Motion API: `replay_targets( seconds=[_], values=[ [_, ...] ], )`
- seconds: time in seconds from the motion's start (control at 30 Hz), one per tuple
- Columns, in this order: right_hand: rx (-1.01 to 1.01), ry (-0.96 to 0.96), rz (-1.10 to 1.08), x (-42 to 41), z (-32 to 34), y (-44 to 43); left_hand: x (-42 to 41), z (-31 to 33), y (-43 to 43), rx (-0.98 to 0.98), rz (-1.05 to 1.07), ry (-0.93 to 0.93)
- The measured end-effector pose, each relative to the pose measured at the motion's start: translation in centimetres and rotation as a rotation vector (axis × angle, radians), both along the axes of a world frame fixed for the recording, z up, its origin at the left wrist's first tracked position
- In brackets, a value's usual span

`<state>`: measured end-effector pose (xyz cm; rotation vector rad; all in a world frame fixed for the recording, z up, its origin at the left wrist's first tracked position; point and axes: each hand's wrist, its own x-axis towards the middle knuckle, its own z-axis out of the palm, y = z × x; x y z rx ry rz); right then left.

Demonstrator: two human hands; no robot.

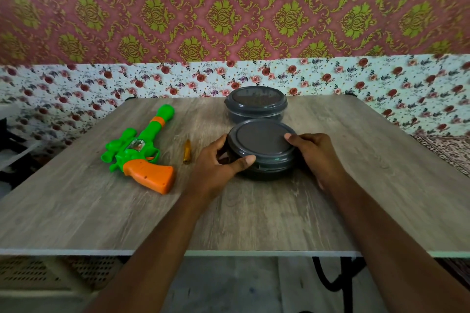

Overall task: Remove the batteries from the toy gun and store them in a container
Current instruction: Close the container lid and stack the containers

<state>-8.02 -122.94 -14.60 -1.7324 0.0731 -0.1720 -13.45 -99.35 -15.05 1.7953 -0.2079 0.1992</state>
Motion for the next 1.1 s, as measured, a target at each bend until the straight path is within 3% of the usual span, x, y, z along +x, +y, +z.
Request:
replay_targets(
  seconds=[0.17, 0.37, 0.47, 0.57, 0.83, 1.1],
  values=[
    [0.023, -0.007, -0.046, -0.1, 0.1, -0.2, 0.0, 0.0, 0.1, -0.254, 0.066, 0.024],
    [0.085, 0.067, -0.100, -0.3, 0.8, 0.0, 0.1, 0.0, 0.1, -0.248, -0.047, -0.027],
    [0.095, 0.099, -0.088, -0.2, 1.7, 0.7, -0.3, 0.3, -0.4, -0.424, -0.146, 0.075],
    [0.146, 0.158, -0.067, 0.2, 2.6, 1.8, -0.5, 0.5, -0.6, -0.584, -0.091, 0.197],
    [0.301, 0.096, -0.007, -0.1, 1.3, 4.6, 0.5, -0.1, -0.9, -0.546, 0.110, 0.289],
    [0.340, 0.082, 0.093, -0.4, 1.2, 4.3, 0.5, 0.3, -0.5, -0.561, 0.085, 0.320]
  ],
)
